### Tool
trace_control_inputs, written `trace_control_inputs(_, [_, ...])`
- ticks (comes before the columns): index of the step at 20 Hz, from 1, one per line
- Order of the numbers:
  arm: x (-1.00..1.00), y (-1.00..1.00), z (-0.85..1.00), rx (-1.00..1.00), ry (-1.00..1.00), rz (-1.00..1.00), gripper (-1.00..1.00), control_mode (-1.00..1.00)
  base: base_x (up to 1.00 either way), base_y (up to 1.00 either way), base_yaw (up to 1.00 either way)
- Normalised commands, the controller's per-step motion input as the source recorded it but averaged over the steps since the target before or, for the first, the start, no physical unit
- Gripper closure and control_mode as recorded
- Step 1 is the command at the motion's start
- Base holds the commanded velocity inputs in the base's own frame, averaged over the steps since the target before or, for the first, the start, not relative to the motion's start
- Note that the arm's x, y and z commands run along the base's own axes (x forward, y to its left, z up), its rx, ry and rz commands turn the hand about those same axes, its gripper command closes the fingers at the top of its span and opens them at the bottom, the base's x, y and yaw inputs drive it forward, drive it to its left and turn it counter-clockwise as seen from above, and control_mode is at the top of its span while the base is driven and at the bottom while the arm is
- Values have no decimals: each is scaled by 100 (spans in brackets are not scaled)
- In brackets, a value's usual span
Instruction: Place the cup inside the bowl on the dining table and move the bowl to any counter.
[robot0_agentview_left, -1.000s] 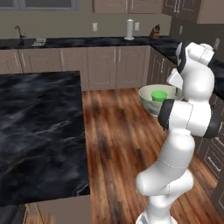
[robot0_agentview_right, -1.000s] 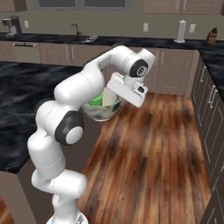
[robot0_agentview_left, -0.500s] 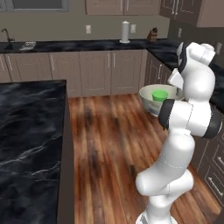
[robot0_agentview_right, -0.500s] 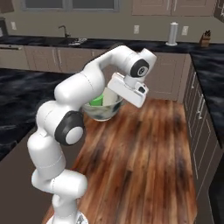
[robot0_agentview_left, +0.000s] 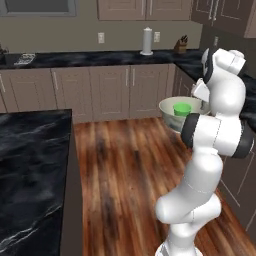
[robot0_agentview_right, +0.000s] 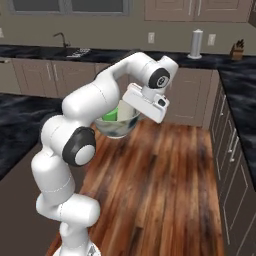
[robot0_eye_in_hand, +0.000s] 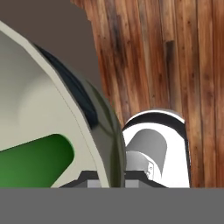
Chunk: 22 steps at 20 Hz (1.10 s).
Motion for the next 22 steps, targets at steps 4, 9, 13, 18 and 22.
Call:
trace_control_inputs(4, [0,0,0,0,0,0,100,100,86,-25,0])
trace_control_inputs(9, [0,0,0,0,0,0,100,100,80,-27,0])
trace_control_inputs(13, [0,0,0,0,0,0,100,100,57,-38,-5])
trace_control_inputs(18, [0,0,0,0,0,0,100,100,43,-33,-11])
trace_control_inputs(22, [0,0,0,0,0,0,100,100,25,-33,-17])
